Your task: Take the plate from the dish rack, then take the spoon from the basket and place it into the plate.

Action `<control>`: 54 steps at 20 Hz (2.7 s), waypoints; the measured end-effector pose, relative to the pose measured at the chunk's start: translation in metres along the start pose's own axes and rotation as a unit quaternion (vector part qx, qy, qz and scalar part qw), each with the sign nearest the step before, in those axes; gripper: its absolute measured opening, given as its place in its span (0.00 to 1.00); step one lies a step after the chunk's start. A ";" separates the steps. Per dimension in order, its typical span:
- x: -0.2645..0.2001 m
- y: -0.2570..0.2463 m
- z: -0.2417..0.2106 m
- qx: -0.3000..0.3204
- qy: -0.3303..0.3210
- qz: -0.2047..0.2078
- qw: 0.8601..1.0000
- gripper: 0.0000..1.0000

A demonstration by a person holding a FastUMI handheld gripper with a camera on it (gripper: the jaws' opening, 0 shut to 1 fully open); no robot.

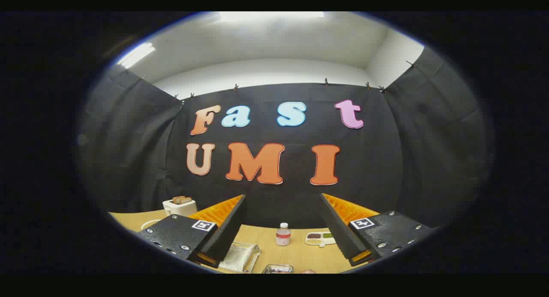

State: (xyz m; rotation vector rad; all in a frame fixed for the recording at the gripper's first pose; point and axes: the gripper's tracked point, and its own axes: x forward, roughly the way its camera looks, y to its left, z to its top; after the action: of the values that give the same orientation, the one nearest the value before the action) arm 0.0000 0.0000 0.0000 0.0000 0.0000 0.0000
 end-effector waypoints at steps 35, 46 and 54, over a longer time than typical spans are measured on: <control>0.038 0.115 -0.100 0.087 0.318 0.089 0.940 0.96; 0.042 0.142 -0.215 0.043 0.483 0.091 0.870 0.88; 0.034 0.160 -0.279 0.020 0.580 0.086 0.810 0.73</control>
State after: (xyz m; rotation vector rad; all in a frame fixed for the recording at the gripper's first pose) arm 0.0342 0.1603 -0.2794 0.0425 1.2398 0.1844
